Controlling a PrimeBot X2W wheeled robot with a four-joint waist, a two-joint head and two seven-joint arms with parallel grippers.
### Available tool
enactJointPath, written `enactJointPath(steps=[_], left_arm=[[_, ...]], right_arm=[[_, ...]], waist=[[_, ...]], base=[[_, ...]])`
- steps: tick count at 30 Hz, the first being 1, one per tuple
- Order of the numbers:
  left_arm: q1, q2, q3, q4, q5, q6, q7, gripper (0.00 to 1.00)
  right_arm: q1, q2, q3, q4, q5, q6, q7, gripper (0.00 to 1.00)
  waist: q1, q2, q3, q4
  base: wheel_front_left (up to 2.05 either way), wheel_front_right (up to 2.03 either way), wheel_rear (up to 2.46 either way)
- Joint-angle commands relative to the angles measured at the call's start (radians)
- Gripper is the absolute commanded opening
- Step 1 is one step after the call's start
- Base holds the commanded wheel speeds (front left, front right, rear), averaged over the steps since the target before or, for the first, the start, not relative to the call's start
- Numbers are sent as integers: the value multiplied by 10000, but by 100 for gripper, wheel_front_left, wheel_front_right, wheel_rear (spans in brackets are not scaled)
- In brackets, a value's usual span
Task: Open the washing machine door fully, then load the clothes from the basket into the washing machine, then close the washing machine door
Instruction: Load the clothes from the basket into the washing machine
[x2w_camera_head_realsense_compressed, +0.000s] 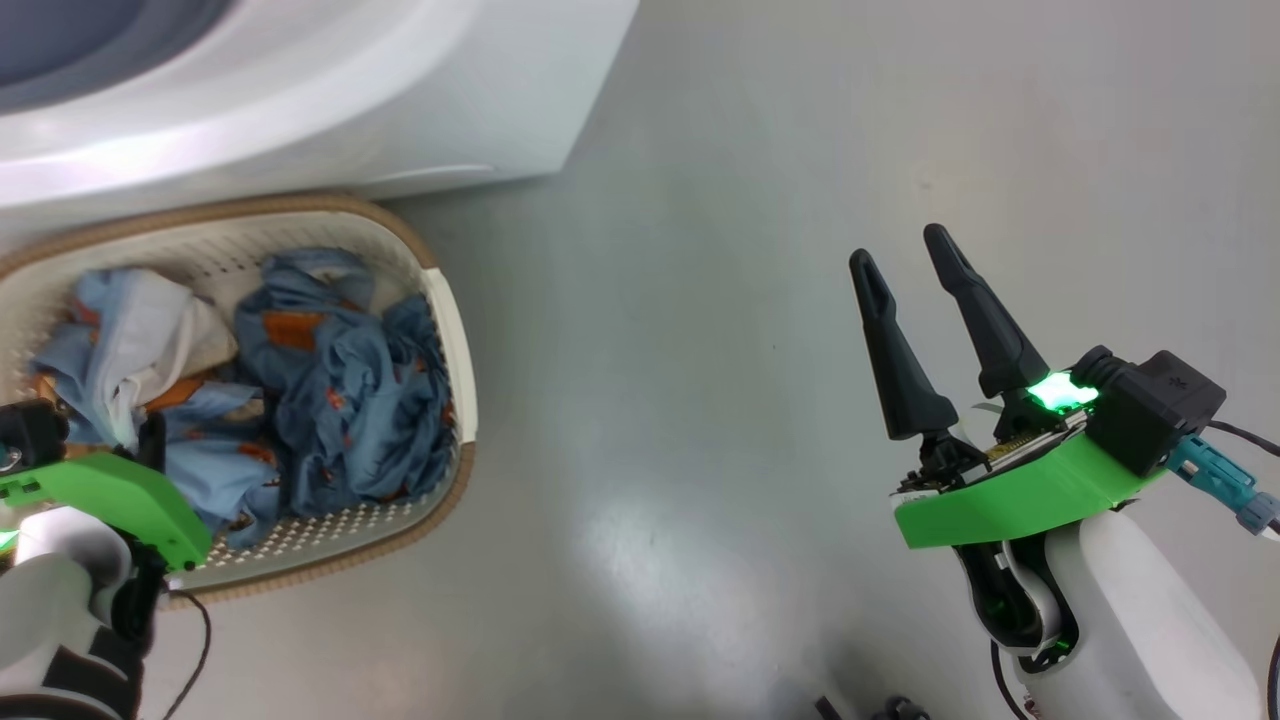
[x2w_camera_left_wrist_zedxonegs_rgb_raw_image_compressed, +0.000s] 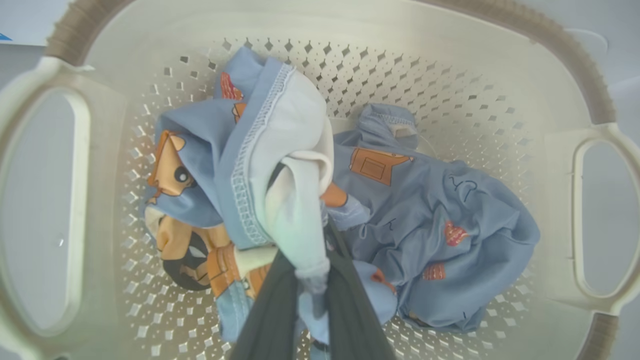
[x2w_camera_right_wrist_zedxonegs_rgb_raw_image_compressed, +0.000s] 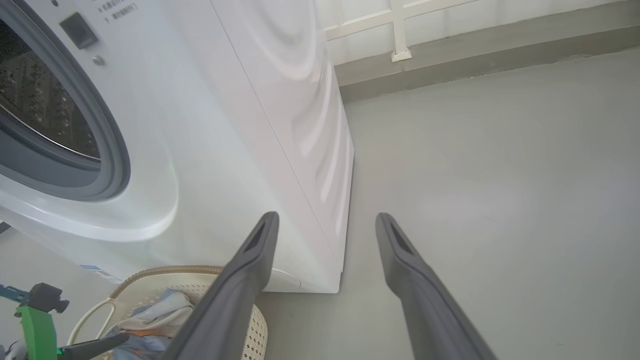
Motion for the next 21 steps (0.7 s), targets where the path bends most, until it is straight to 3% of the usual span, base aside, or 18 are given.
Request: enactJointPath(steps=[1,12,21], left_arm=[[215,335,182,-59,-106,-43,-239,0],[826,-146,-170,-740,-609,-63,-1107,0],[1485,-87,-420,-1643,-839,-64,-1328,0]], right_arm=[[236,-120,150,-171,-14,75,-120,100],[629,-393,-9,28,107,75,-120,100],[1105,-571,-177,160,234,75,-120,100]], waist=[[0,0,-333,182],[0,0,-1667,526],[0,0,-2766,715]], base=[[0,0,0],[0,0,0],[0,0,0]])
